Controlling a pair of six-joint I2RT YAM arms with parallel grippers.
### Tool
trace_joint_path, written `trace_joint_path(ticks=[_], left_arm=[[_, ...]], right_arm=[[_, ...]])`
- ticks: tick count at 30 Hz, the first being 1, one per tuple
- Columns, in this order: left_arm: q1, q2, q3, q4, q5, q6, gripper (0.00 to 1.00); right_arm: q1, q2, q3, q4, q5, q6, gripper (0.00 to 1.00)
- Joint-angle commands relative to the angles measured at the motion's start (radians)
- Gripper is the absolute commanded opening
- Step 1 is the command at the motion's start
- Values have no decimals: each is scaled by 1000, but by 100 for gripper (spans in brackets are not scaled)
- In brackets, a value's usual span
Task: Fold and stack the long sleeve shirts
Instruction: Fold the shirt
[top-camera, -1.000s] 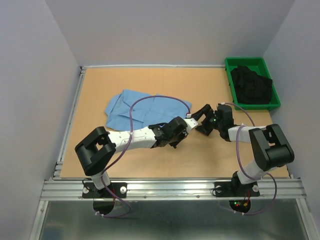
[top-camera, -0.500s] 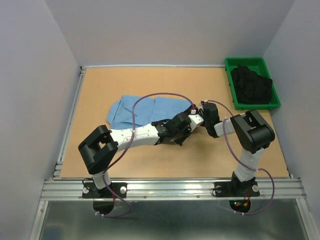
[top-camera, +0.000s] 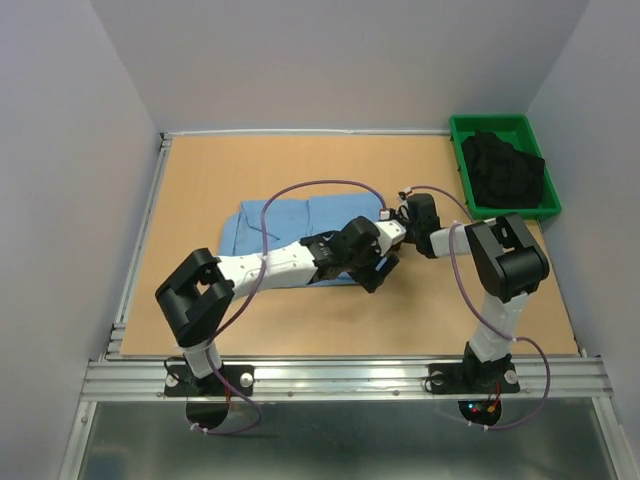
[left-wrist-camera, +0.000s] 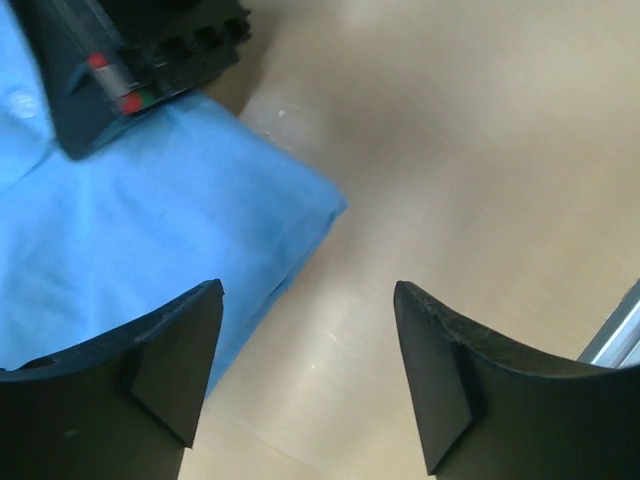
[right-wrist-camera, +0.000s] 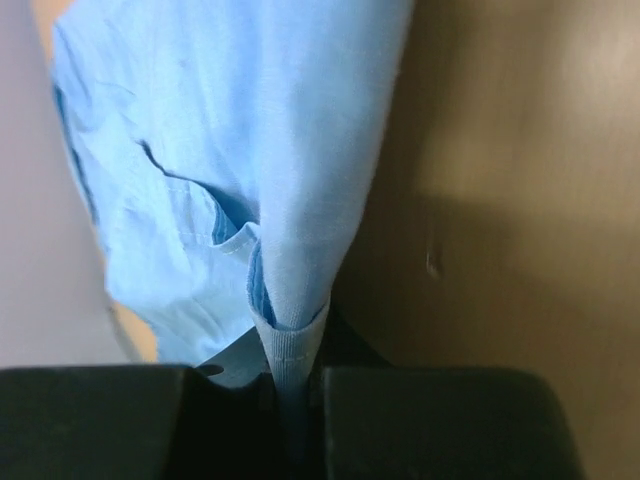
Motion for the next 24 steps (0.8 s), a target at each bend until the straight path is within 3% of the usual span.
trace_joint_path(ticks=[1,3,6,11,15,24], left_arm=[[57,-163,-17,40,16,-29,84],[147,-271,-82,55,19,-72,92],[250,-365,-168,119,47,-138,98],[494,-485,-343,186,58,-310,99],[680,-460,-388,167,45,-408,98],[769,-368,-492,218,139,-531,85]], right_arm=[[-30,-41,171,-377,9,-396,1],[-33,-61,244,-579,55,-526,1],[-33,-61,335,-710,110,-621,1],[-32,11,603,-1015,205,-847,1],[-33,63,735,-1128,351,-1003,1],[-14,136,953,-1240,555,-1144,4]])
